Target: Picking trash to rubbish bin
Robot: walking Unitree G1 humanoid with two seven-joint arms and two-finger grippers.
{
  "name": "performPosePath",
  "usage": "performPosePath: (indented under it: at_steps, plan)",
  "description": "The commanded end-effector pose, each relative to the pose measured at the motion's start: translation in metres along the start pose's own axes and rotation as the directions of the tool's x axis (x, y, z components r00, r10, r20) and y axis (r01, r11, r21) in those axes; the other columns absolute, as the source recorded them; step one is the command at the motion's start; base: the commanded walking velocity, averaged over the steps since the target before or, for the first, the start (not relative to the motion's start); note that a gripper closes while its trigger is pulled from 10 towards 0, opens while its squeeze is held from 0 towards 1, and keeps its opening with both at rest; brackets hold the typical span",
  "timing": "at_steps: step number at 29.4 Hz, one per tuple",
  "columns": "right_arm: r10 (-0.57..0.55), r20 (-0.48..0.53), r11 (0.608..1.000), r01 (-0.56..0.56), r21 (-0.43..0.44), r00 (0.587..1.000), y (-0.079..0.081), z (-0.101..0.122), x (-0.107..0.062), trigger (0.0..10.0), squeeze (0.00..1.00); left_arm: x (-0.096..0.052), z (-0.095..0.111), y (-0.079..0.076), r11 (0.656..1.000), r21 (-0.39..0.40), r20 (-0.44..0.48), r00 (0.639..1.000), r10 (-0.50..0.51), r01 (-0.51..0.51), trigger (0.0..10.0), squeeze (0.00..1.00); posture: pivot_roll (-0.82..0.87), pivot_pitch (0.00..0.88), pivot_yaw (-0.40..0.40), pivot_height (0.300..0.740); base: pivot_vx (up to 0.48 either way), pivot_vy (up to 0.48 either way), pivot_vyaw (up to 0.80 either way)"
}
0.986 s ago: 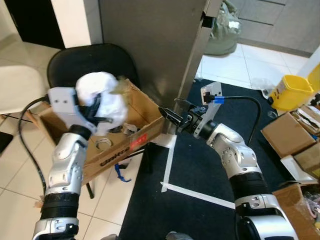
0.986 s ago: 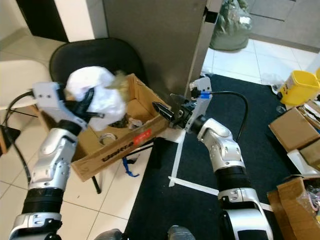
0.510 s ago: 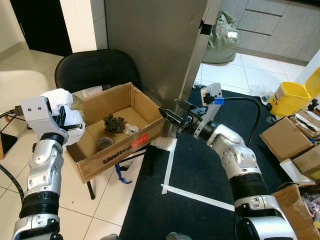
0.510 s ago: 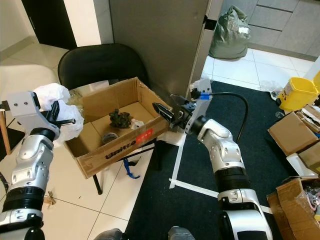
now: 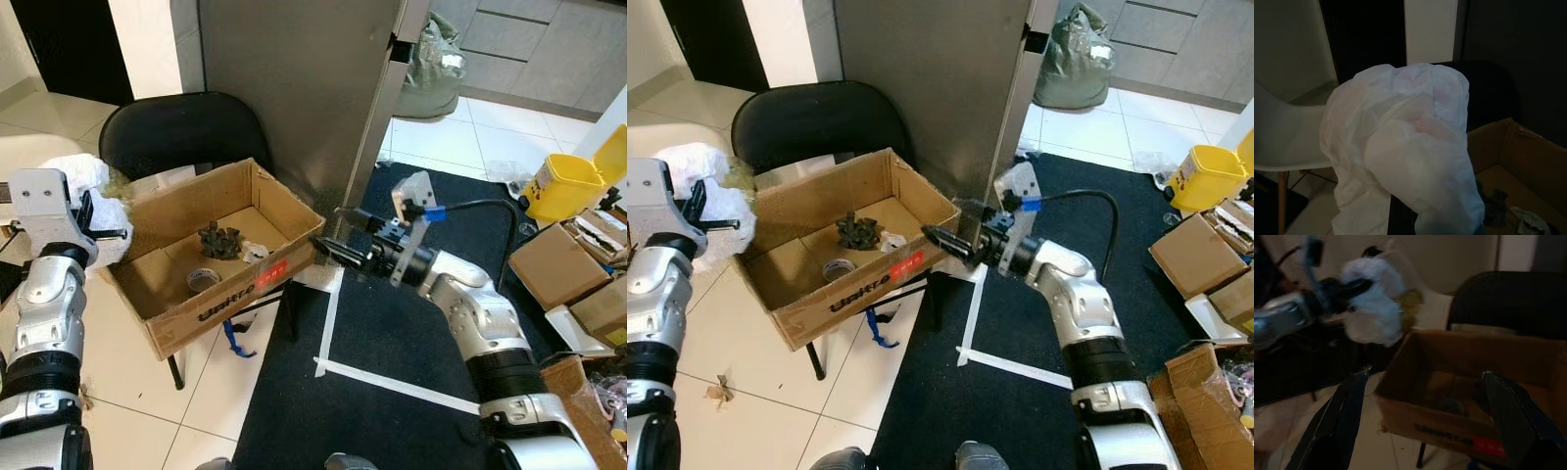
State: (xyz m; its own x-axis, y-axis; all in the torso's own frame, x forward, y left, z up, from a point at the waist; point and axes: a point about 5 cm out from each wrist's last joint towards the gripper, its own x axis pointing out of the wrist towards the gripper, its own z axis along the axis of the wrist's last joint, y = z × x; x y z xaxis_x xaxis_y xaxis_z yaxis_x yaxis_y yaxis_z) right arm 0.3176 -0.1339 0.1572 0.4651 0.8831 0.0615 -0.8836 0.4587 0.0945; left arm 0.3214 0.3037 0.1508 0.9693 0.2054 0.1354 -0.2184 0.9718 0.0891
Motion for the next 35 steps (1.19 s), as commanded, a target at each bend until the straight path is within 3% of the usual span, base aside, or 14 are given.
performPosePath:
  at_steps: [1, 10, 12, 13, 19, 34, 35]
  plan:
    - [0.01, -0.02, 1.0, -0.011, -0.027, 1.0, -0.001, 0.001, -0.001, 10.0, 0.0, 0.0, -0.001, 0.008, 1.0, 0.018, -0.007, 1.0, 0.005, -0.005, 10.0, 0.0, -0.04, 0.0, -0.08, 0.74, 0.0, 0.0, 0.0]
    - [0.0, -0.048, 0.999, -0.002, -0.046, 0.999, 0.003, -0.002, -0.003, 10.0, 0.0, 0.009, 0.0, 0.011, 0.999, 0.039, -0.004, 0.999, -0.032, 0.033, 10.0, 0.0, -0.07, 0.0, -0.093, 0.74, 0.0, 0.0, 0.0]
    - [0.002, -0.051, 0.999, -0.004, -0.046, 0.999, 0.003, -0.001, -0.005, 10.0, 0.0, 0.014, 0.007, 0.018, 0.998, 0.044, 0.013, 0.999, -0.039, 0.038, 10.0, 0.0, -0.08, 0.0, -0.095, 0.74, 0.0, 0.0, 0.0]
    - [0.003, -0.051, 0.999, -0.005, -0.046, 0.999, 0.003, -0.001, -0.006, 10.0, 0.0, 0.016, 0.011, 0.021, 0.998, 0.058, 0.022, 0.999, -0.041, 0.04, 10.0, 1.0, -0.08, 0.0, -0.096, 0.74, 0.0, 0.0, 0.0]
    - [0.003, -0.05, 0.999, -0.005, -0.044, 0.999, 0.004, 0.0, -0.005, 10.0, 0.0, 0.023, 0.024, 0.028, 0.997, 0.056, 0.053, 0.997, -0.056, 0.053, 10.0, 1.0, -0.09, 0.0, -0.096, 0.74, 0.0, 0.0, 0.0]
    - [-0.014, -0.045, 0.999, 0.012, -0.041, 0.999, 0.005, -0.001, -0.005, 10.0, 0.0, 0.028, 0.017, 0.0, 0.971, -0.042, 0.063, 0.97, -0.233, 0.236, 10.0, 1.0, -0.09, 0.0, -0.09, 0.74, 0.0, 0.0, 0.0]
    - [-0.015, -0.045, 0.999, 0.013, -0.04, 0.999, 0.005, -0.001, -0.005, 10.0, 0.0, 0.028, 0.014, -0.008, 0.951, -0.082, 0.055, 0.955, -0.293, 0.297, 10.0, 1.0, -0.09, 0.0, -0.09, 0.74, 0.0, 0.0, 0.0]
